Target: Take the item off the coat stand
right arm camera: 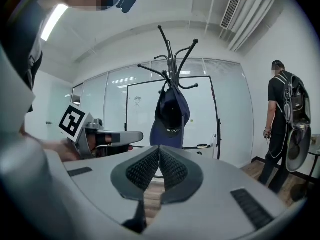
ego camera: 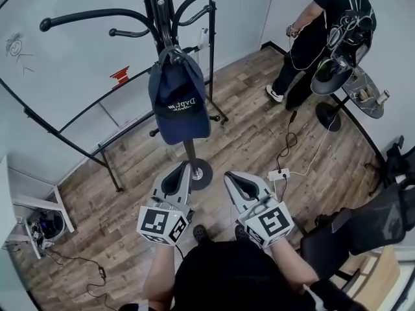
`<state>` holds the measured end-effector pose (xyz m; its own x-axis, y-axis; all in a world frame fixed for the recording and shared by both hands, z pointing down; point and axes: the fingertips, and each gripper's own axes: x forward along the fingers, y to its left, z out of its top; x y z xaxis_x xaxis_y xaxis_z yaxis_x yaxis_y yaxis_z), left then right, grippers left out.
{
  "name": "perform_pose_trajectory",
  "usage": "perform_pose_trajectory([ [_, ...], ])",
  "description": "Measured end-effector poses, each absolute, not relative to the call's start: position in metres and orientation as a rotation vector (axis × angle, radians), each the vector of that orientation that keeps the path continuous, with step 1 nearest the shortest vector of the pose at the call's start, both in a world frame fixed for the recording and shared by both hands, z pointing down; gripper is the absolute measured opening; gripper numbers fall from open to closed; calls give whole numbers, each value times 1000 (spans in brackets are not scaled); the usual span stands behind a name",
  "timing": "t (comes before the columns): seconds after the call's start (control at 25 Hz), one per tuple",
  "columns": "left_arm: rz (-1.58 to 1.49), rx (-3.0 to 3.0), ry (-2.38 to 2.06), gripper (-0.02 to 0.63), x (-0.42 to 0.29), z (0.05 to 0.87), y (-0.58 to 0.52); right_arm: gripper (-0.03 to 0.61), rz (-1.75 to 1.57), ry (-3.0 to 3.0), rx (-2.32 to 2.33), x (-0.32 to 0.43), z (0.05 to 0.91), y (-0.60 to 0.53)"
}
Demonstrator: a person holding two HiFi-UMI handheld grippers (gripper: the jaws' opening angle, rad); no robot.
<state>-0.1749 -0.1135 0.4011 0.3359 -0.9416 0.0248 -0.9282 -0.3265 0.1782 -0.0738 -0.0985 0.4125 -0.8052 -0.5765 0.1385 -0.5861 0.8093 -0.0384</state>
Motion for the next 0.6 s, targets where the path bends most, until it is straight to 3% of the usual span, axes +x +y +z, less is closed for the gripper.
perform_pose_trajectory([
  [0.6, -79, 2538, -1774, 17, -228, 354, -160, 31, 158, -2833, 1047, -96, 407, -95],
])
